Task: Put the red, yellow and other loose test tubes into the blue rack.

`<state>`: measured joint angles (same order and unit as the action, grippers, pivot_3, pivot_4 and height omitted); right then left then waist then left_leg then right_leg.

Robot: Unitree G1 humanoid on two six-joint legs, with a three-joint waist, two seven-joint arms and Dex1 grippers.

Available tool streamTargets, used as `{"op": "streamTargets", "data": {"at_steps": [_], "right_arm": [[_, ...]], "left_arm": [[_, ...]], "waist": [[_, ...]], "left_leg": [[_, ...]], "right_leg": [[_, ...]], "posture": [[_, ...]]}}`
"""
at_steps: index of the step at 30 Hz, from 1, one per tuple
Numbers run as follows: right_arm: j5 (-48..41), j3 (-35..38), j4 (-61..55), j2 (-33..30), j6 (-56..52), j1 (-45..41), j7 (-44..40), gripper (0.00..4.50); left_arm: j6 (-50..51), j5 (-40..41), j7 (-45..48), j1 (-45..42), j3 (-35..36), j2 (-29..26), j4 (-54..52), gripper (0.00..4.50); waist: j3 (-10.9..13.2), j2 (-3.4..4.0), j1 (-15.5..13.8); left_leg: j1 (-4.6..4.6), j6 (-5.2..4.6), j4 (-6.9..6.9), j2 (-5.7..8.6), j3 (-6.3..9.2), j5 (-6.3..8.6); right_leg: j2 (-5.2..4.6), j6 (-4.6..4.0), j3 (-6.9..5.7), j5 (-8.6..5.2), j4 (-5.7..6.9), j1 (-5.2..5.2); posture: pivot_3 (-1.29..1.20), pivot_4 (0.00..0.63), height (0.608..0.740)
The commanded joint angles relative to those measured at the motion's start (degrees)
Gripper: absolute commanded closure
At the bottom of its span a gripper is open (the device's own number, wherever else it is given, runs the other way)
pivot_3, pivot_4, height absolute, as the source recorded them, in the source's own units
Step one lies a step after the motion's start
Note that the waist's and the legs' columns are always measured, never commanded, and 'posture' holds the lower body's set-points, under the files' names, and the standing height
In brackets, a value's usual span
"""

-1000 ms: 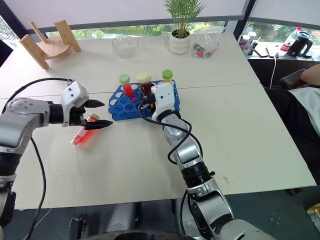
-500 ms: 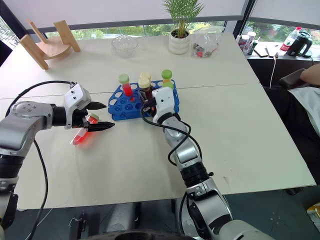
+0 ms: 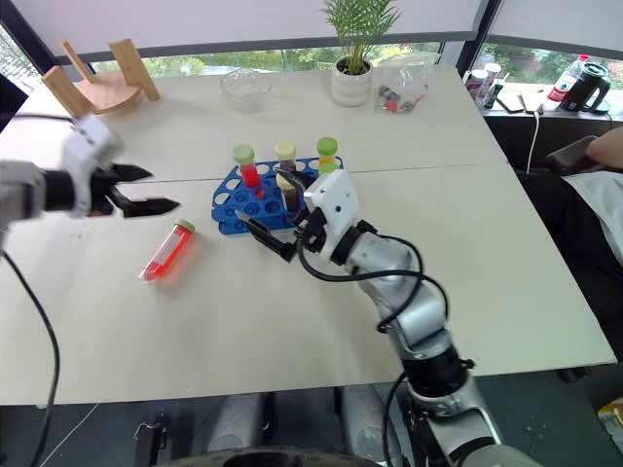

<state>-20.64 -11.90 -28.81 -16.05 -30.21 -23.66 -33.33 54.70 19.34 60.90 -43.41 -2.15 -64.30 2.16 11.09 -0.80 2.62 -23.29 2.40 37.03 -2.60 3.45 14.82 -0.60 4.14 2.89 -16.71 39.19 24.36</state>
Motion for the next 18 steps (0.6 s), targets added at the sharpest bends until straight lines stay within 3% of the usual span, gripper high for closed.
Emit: {"op": "streamTargets", "data": {"at_steps": [1, 3, 6, 9, 18], "right_arm": [[-7.9, 3.6, -3.3, -4.9, -6.3, -0.9, -5.7, 0.03], [-8.8, 2.7, -3.7, -7.7, -7.8, -1.4, -7.8, 0.03], [-13.9, 2.3, -8.4, -19.3, -12.3, -0.4, -18.6, 0.03], [-18.8, 2.6, -11.7, -24.6, -15.2, -1.3, -22.7, 0.03], [-19.5, 0.5, -13.3, -25.2, -17.2, -5.3, -20.6, 0.03]], "left_arm": [[3.0, -3.5, 6.5, -3.2, -8.6, -5.0, 1.0, 0.0], [5.2, -4.6, 9.6, -5.7, -12.2, -6.3, 3.2, 0.0], [17.9, -3.9, 13.0, -11.9, -20.2, -4.8, 5.9, 0.0], [21.1, -5.8, 13.5, -14.7, -26.2, -3.3, 8.1, 0.0], [25.0, -8.6, 11.6, -20.3, -35.0, 5.8, 21.3, 0.0]], "waist": [[0.0, 0.02, 0.0], [0.0, 0.02, 0.0], [0.0, 0.02, -0.4], [0.0, -0.01, -0.3], [0.0, -0.02, -0.2]], "left_leg": [[0.02, 0.0, -0.02, 0.0, -0.01, 0.0], [0.02, -0.01, -0.03, 0.0, 0.0, 0.0], [-0.08, -0.02, 0.02, -0.01, 0.03, 0.0], [-0.11, -0.11, 0.07, 0.07, 0.02, 0.06], [-0.09, -0.13, 0.1, 0.05, 0.04, 0.07]], "right_leg": [[0.0, -0.01, 0.01, 0.0, 0.01, 0.0], [0.02, -0.02, 0.0, -0.01, 0.01, 0.0], [0.05, -0.02, -0.03, -0.02, 0.01, 0.05], [-0.03, 0.06, -0.01, -0.06, -0.05, 0.03], [-0.01, 0.06, -0.02, -0.07, 0.01, 0.04]], "posture": [[0.0, 0.15, 0.74], [0.0, 0.15, 0.74], [0.0, 0.15, 0.74], [0.0, 0.15, 0.74], [0.0, 0.15, 0.74]]}}
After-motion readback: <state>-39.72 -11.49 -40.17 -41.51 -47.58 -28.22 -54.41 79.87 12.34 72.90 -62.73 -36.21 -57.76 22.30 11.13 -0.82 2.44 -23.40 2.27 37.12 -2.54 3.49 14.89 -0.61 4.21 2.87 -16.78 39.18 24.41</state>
